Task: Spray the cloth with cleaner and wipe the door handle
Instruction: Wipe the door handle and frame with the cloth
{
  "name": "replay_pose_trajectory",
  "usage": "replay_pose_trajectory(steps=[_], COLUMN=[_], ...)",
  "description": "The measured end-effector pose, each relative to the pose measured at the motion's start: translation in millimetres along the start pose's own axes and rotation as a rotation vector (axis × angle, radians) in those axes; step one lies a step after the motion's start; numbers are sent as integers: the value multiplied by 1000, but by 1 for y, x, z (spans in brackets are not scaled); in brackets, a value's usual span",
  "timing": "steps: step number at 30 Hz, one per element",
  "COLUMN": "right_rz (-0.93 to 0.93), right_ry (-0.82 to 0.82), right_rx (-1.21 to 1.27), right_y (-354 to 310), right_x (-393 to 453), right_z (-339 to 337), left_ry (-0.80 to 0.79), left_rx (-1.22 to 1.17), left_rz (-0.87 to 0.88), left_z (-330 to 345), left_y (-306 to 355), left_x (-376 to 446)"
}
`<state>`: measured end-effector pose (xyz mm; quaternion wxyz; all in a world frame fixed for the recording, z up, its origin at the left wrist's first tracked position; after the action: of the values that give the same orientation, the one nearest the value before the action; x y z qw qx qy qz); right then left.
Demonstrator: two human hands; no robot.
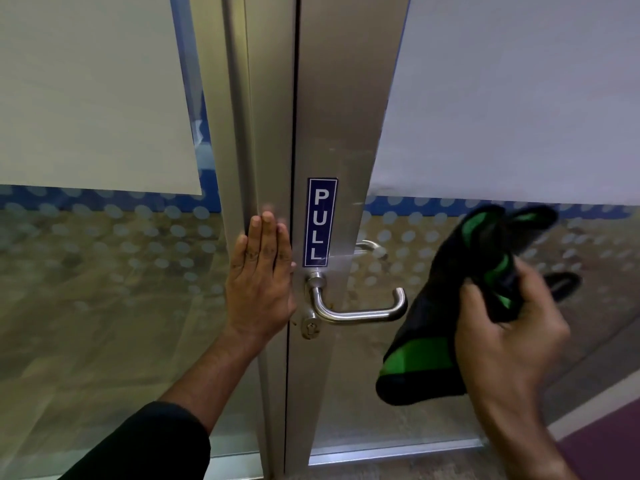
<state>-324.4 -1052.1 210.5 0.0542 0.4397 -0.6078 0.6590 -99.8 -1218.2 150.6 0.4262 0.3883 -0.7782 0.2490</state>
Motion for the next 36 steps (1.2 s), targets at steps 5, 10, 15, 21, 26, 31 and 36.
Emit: replay_pose_trajectory(steps=[5, 10, 15, 21, 26, 31, 36], right_rz=[197, 414, 692, 638, 174, -192, -475], right_ry=[133, 177, 120, 137, 8, -108, -72], right_rx=[59, 133, 337, 431, 271, 112, 11], right_y=[36, 85, 132, 148, 131, 136, 127], right_x=[-39, -87, -117, -117, -123, -137, -135], right_z=[-18, -6, 27, 45, 78, 112, 126], left_ry=[-24, -31, -37, -20, 63, 118, 146], left_rx=[7, 10, 21, 47, 58, 79, 106], left_rz=[9, -1, 2, 31, 79, 86, 143], left_z=[5, 9, 12, 18, 27, 33, 41], left_y=[0, 2, 3, 2, 1, 2, 5], left_x=[-10, -17, -24, -33, -46, -57, -74])
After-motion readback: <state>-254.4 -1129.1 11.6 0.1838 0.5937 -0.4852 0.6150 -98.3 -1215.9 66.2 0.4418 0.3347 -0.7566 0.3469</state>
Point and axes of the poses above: each hand's wrist, its own x-axis towards the middle knuckle, its own z-axis out of the palm, y = z × x, the point moved 8 cm from there along x, towards the middle knuckle, and after that the axes turned 5 degrees about -y, right-handed, at the moved point
